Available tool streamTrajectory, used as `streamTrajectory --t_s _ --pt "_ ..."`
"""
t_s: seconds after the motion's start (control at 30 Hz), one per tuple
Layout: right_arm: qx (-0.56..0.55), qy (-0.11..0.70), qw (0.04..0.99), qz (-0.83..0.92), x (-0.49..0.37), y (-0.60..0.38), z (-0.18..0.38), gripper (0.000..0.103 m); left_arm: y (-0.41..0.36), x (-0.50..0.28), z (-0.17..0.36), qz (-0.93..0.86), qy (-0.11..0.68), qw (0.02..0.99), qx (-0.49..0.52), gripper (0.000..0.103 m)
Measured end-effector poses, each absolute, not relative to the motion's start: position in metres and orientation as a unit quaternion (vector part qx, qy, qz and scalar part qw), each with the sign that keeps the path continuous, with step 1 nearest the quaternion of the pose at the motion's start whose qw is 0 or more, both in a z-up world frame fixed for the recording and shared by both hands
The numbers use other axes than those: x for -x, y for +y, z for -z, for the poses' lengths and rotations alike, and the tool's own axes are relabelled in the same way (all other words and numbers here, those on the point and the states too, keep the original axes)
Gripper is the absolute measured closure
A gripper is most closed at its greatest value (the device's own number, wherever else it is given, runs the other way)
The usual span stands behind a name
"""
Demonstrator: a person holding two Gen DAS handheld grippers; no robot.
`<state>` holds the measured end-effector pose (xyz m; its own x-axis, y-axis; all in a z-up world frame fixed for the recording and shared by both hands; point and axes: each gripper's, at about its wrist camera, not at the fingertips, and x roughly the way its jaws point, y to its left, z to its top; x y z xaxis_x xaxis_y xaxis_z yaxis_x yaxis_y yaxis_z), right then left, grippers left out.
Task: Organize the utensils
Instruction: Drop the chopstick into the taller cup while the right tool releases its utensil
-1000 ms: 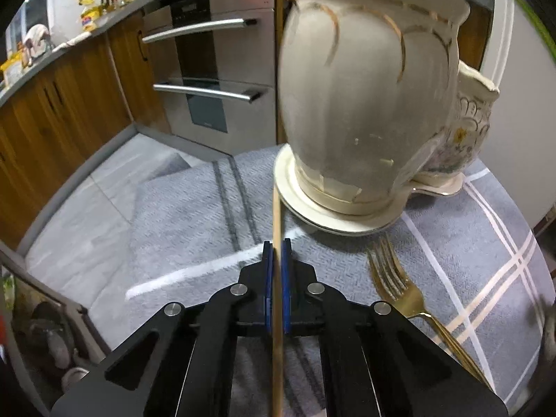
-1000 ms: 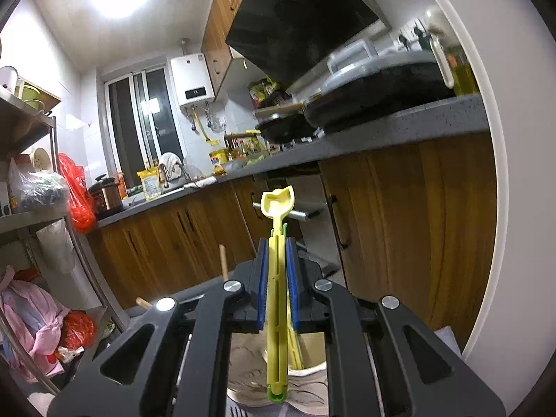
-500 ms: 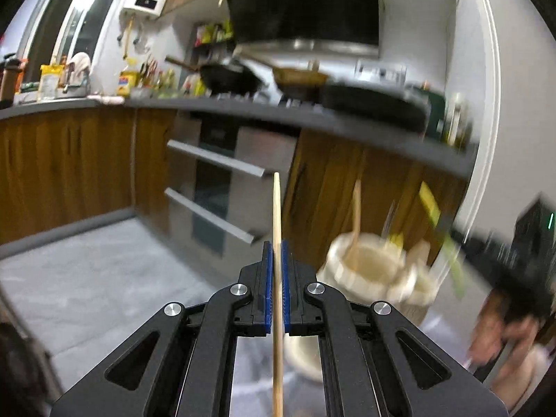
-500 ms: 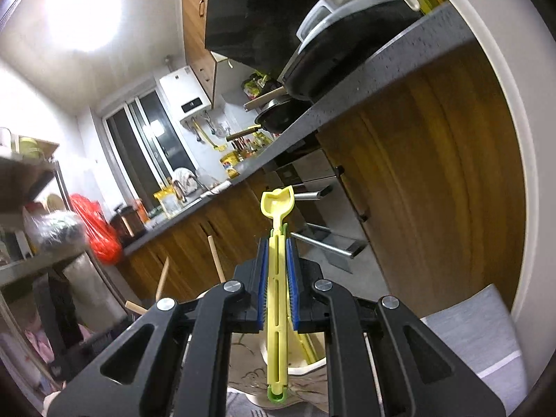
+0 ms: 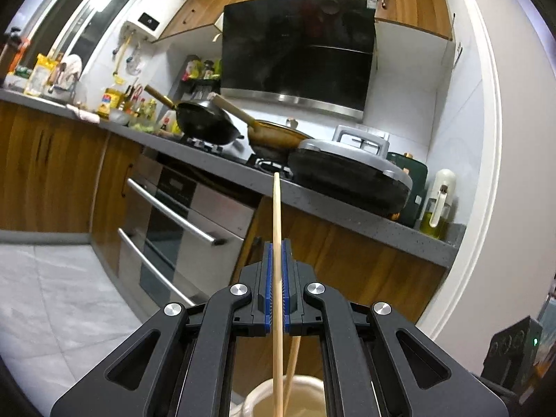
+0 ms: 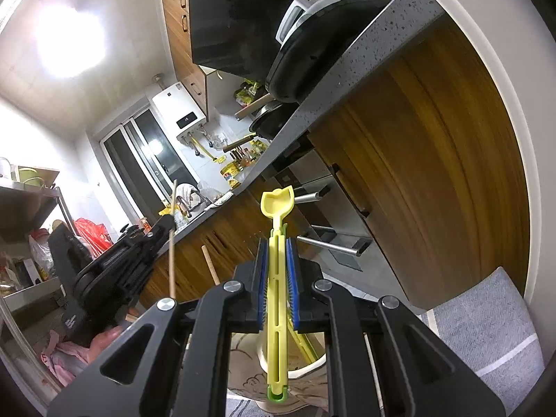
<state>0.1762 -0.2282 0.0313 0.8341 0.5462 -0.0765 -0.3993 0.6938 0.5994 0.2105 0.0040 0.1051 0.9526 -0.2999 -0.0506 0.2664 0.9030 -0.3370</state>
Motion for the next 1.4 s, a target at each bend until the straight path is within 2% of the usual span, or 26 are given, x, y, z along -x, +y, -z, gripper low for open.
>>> streamTrajectory --t_s 0.5,0.67,0.73,0.8,1.03,1.1,1.4 --pt "-0.272 0.11 0.926 -0.238 -0.172 -0.222 -0.036 0.093 0.027 -0.183 -0.081 0.168 0.071 0.973 0.138 0.097" --pt "-0.244 0.102 0.939 -0.218 -0.179 -0.21 -0.042 0.093 0.037 -0.153 -0.074 0.155 0.077 0.978 0.12 0.08" --pt "-0.224 0.095 0.948 -0.204 -0.181 -0.203 -0.043 0.093 0.04 -0.139 -0.067 0.145 0.077 0.98 0.11 0.068" --pt "-0.207 0.094 0.955 -0.192 -0.183 -0.196 -0.04 0.093 0.046 -0.125 -0.057 0.135 0.077 0.982 0.104 0.05" --pt "-0.143 0.093 0.971 -0.169 -0.178 -0.181 -0.03 0.093 0.049 -0.12 -0.035 0.12 0.121 0.981 0.094 0.047" --pt "-0.133 0.099 0.972 -0.167 -0.173 -0.181 -0.028 0.093 0.044 -0.118 -0.032 0.122 0.126 0.981 0.085 0.043" --pt "-0.117 0.115 0.971 -0.173 -0.148 -0.189 -0.028 0.093 0.031 -0.102 -0.02 0.117 0.153 0.979 0.069 0.036"
